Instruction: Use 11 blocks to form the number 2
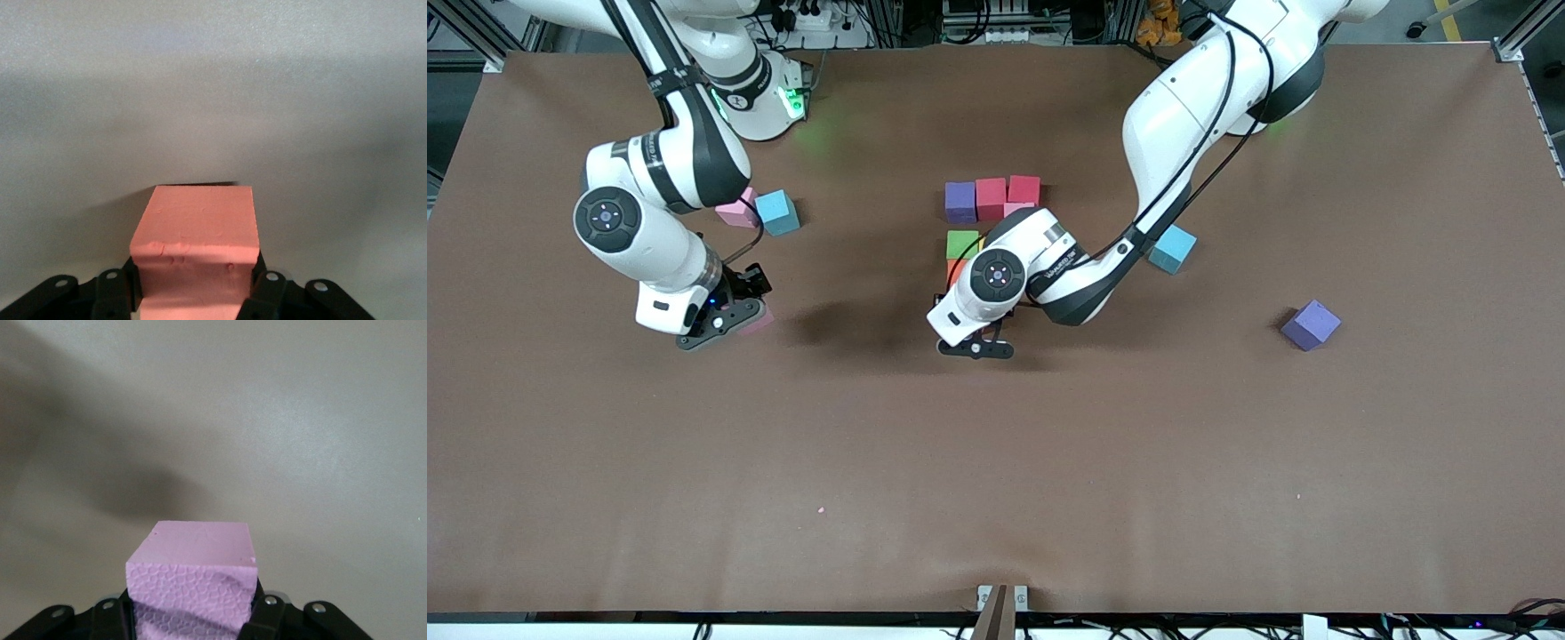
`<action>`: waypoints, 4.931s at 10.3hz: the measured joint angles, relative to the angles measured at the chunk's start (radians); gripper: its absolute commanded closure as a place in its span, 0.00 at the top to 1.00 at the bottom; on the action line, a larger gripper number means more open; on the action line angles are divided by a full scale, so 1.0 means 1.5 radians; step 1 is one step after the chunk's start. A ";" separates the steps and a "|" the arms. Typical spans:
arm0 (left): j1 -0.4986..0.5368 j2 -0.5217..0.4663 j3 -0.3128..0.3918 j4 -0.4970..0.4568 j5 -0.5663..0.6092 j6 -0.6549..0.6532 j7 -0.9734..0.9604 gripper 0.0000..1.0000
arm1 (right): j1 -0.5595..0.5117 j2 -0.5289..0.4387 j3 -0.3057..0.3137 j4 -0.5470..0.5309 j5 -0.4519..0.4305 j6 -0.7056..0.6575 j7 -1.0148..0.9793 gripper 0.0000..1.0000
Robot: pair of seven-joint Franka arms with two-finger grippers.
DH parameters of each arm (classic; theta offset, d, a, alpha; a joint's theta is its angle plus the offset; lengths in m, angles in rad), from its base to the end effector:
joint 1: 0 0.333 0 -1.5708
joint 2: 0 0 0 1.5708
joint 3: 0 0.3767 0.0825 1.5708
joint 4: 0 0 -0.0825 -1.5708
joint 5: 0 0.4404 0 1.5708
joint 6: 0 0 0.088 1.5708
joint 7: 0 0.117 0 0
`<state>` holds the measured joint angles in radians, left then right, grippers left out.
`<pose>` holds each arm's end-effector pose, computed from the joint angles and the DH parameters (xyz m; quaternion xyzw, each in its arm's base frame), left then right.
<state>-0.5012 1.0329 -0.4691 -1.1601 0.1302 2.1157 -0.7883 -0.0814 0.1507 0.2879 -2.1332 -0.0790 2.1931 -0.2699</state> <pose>0.5912 -0.6257 0.1953 0.9894 -0.0199 -0.1042 0.0988 0.5906 0.1177 0.3465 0.9650 0.2587 -0.0421 0.0084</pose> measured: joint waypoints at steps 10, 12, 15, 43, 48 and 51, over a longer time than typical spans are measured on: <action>-0.005 0.008 0.000 0.002 -0.012 0.002 -0.002 1.00 | 0.000 0.004 0.000 0.000 0.000 0.001 0.001 0.32; -0.008 0.003 -0.006 0.009 -0.014 0.003 -0.035 1.00 | 0.009 0.004 0.000 0.001 0.000 0.003 0.001 0.32; -0.005 -0.043 -0.004 0.018 -0.015 -0.007 -0.080 1.00 | 0.041 0.005 0.000 0.017 0.001 0.003 0.021 0.32; 0.668 -0.346 0.013 -0.502 0.042 -0.046 -0.104 1.00 | 0.531 0.380 -0.094 0.366 -0.042 0.113 -0.332 0.30; 0.686 -0.343 0.013 -0.533 0.060 -0.012 -0.104 1.00 | 0.531 0.394 -0.099 0.366 -0.042 0.113 -0.334 0.30; 0.693 -0.332 0.013 -0.539 0.061 -0.001 -0.104 1.00 | 0.531 0.395 -0.099 0.366 -0.042 0.113 -0.334 0.30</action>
<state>0.5383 0.5344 -0.4493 -1.9686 0.2210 2.1141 -0.9446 0.7145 0.7434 0.1394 -1.5841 -0.1417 2.3622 -0.7714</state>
